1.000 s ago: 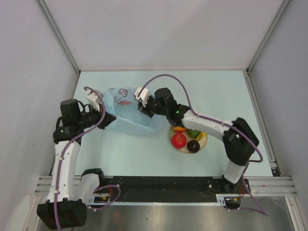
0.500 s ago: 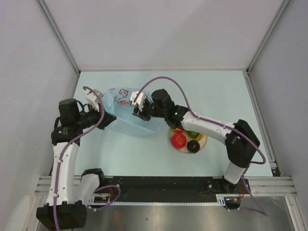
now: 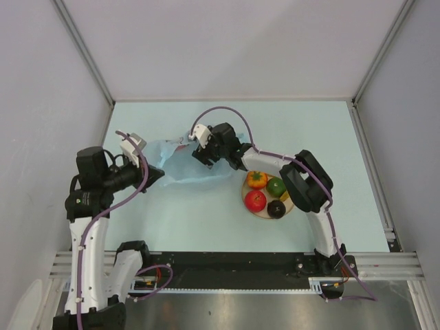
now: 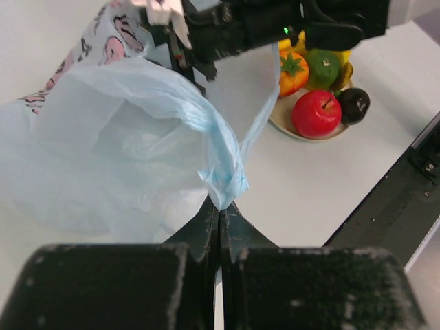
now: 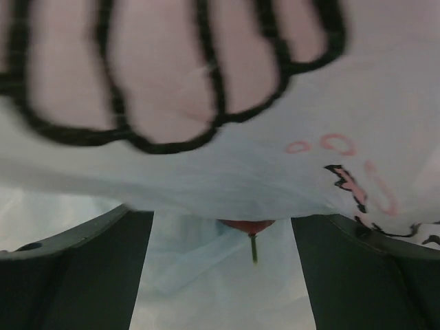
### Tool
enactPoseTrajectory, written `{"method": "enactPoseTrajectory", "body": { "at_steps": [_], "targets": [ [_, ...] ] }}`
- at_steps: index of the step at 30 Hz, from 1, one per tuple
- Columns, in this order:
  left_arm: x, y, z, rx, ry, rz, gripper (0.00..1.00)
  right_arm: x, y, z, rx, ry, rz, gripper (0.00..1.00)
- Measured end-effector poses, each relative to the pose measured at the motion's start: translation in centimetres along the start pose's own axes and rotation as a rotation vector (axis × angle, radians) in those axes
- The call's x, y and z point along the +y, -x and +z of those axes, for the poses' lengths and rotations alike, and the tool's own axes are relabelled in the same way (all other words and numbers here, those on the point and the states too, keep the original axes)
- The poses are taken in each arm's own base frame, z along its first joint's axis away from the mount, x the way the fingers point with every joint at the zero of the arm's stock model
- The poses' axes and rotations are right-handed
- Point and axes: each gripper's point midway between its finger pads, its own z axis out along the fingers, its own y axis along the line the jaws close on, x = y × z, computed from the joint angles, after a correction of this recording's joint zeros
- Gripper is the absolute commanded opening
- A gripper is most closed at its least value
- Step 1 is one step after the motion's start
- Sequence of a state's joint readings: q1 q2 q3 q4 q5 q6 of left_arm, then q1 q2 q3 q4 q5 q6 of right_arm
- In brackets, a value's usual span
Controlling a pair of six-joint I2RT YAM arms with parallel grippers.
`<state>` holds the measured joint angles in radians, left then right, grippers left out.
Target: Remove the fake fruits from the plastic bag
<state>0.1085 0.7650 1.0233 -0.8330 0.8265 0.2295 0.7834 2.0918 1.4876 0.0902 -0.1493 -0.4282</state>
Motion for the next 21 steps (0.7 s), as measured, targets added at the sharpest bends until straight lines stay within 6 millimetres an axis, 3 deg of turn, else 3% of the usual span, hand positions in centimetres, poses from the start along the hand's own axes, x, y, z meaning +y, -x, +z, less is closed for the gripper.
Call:
{"method": "enactPoseTrajectory", "body": {
  "at_steps": [4,10,14,18,21],
  "targets": [
    [-0.1,-0.6,0.1,0.025,-0.010,-0.010,0.00,-2.8,-0.3,2.6,-0.005,-0.045,0.002,0.79],
    [0.6,-1.5,0.4,0.071,-0.001,-0.022,0.00,-2.8,-1.4,5.0,0.013,-0.024,-0.007,0.57],
    [1.0,-1.7,0.5,0.081,0.012,-0.020,0.00,-2.4,-1.5,4.8,0.014,0.007,-0.002,0.38],
    [1.4,-1.2,0.7,0.062,0.021,-0.006,0.00,-1.6,-1.1,3.1,0.018,0.050,0.015,0.34],
    [1.9,-1.1,1.2,0.048,0.023,-0.006,0.00,-1.2,1.4,0.7,-0.019,0.075,0.025,0.32]
  ]
}}
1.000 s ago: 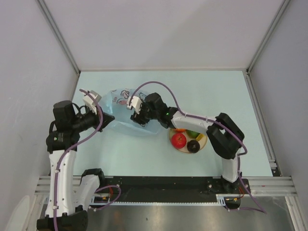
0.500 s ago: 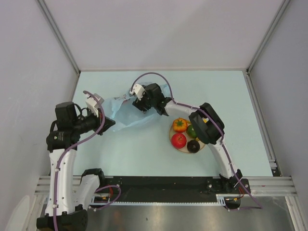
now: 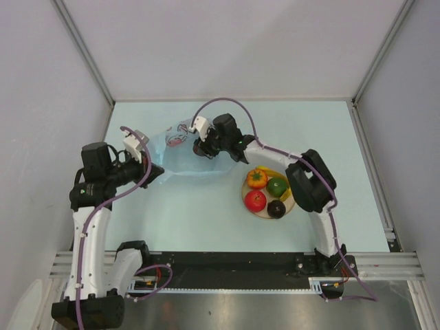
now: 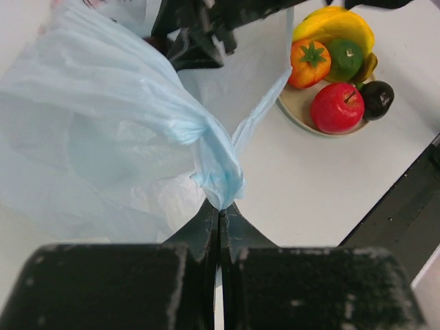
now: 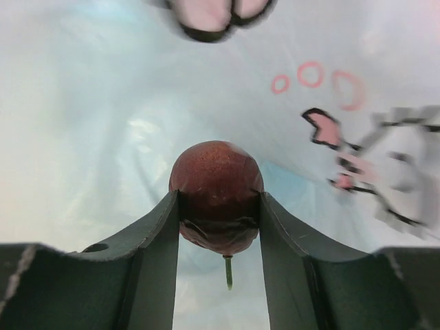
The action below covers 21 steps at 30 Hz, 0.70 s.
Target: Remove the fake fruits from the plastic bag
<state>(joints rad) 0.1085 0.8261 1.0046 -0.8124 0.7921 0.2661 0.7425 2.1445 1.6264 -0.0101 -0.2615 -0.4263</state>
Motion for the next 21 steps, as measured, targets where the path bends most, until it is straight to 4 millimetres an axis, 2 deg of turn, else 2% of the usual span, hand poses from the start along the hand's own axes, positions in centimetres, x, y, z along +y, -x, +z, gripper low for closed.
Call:
{"method": "enactPoseTrajectory", "body": {
  "at_steps": [3,7,10,12,14,16,18,21],
  "targets": [
    [0.6,-0.2,0.7,0.001,-0.004,-0.015,0.00,0.6,4.3,-3.3,-0.080,0.020,0.001,0.32],
    [1.4,-0.1,1.7,-0.002,-0.007,-0.029,0.00,2.4,11.3,-9.9,-0.223,0.059,-0.012,0.32],
    [1.7,0.2,2.1,-0.014,-0.006,-0.029,0.00,3.6,14.9,-14.5,-0.304,0.082,-0.029,0.31],
    [1.9,0.4,2.3,-0.023,-0.003,-0.029,0.00,3.7,15.9,-17.5,-0.326,0.085,-0.034,0.31],
    [2.1,0.6,2.4,-0.034,-0.001,-0.026,0.00,3.1,15.1,-19.8,-0.309,0.072,-0.023,0.31],
    [2.3,0.5,2.7,-0.044,0.003,-0.031,0.00,1.9,12.7,-21.7,-0.256,0.039,0.007,0.29],
    [2.5,0.0,3.1,-0.045,0.003,-0.050,0.00,0.6,9.1,-22.9,-0.174,0.002,0.050,0.29],
    [2.7,-0.9,3.5,-0.032,0.002,-0.088,0.00,-0.7,2.5,-24.0,-0.019,-0.042,0.131,0.30]
  ]
}}
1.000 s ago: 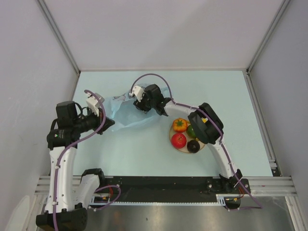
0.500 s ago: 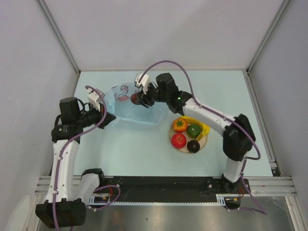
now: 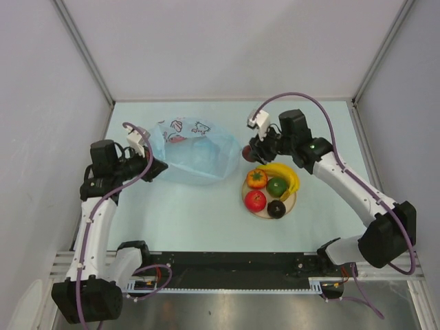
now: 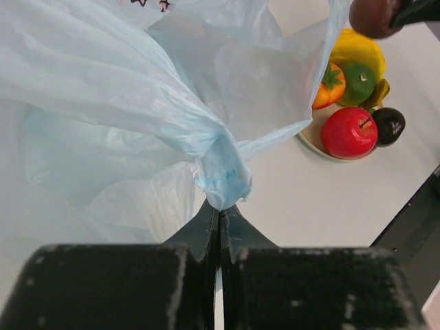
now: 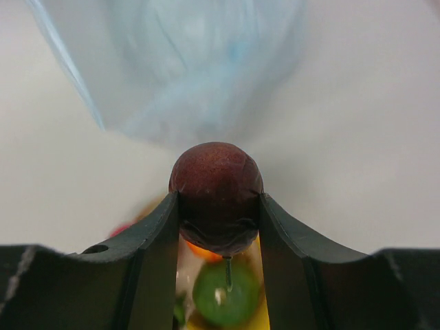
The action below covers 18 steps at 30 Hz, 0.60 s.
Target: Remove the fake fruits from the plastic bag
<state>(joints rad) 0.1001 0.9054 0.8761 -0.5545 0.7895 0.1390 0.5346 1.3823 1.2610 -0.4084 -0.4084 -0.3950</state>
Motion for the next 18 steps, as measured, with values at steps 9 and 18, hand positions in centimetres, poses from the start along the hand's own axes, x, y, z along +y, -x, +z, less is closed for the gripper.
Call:
{"method": "enactPoseTrajectory", "body": {
  "at_steps": [9,18],
  "targets": [
    [0.4,0.2,0.5,-0.007,0.002,-0.017,0.00,-1.8,-11.3,-3.4,0.289,-0.072,0.127,0.31],
    [0.8,0.2,0.8,-0.002,0.003,-0.025,0.00,-1.3,-13.3,-3.4,0.332,-0.056,0.120,0.33]
  ]
}}
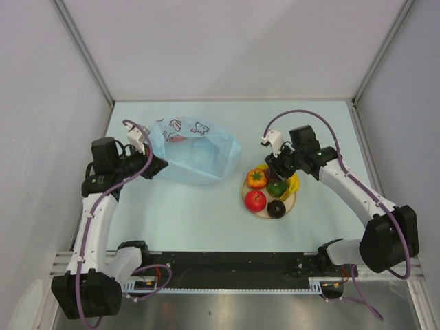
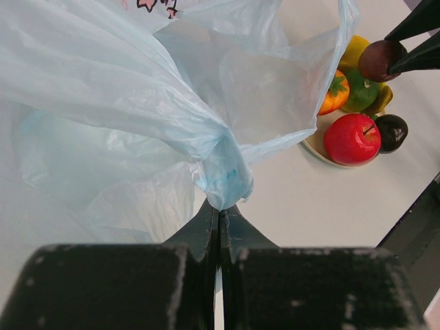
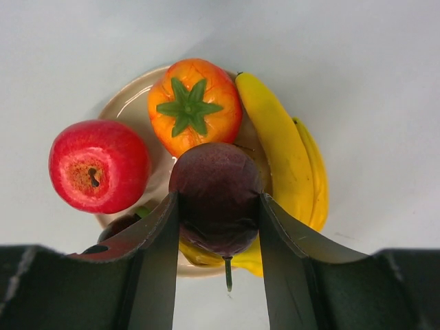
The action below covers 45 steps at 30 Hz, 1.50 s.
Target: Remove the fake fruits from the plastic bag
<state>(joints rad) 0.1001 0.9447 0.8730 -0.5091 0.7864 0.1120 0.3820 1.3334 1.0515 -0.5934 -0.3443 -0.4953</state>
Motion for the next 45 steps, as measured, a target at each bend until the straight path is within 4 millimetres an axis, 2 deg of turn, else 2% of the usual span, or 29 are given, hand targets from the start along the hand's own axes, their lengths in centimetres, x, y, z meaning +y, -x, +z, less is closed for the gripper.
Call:
{"method": "enactPoseTrajectory", "body": {
  "at_steps": [7,15,19,22,29,36,38,40,43,45],
  "targets": [
    [0.1,-0.4,0.1,0.008,0.005,-0.008,0.00,0.2,-0.8,0.3,0.020,0.007,-0.014,0.33],
    [0.2,-0.2,0.1,0.002,0.007,-0.002,0.00,2.9,-1.5,-0.1,0.054,0.078,-0.037,0.35],
    [0.3,-0.2,0.2,0.002,0.007,-0.008,0.00,3.5,-1.9,-0.3,0.063,0.093,-0.037,0.38],
    [0.3,-0.3,0.3,0.004,0.006,-0.010,0.00,3.7,-2.2,-0.4,0.075,0.102,-0.033,0.43],
    [0.4,-0.5,0.3,0.006,0.008,-0.013,0.01,3.9,-2.5,-0.4,0.087,0.110,-0.036,0.67],
    [0.5,-0.6,0.4,0.008,0.008,-0.015,0.00,3.5,-2.5,-0.4,0.090,0.092,-0.040,0.70],
    [0.5,-0.6,0.4,0.008,0.008,-0.015,0.00,2.9,-2.0,-0.5,0.087,0.072,-0.039,0.73],
    [0.5,-0.6,0.4,0.008,0.008,-0.016,0.00,1.4,-0.7,-0.7,0.057,0.027,-0.008,0.75],
    [0.6,-0.6,0.6,0.009,0.007,-0.021,0.00,-3.2,1.6,-1.6,-0.026,-0.089,0.097,0.77],
    [0.7,-0.4,0.8,0.015,0.006,-0.030,0.00,-8.1,2.7,-2.5,-0.091,-0.194,0.210,0.78]
  ]
}}
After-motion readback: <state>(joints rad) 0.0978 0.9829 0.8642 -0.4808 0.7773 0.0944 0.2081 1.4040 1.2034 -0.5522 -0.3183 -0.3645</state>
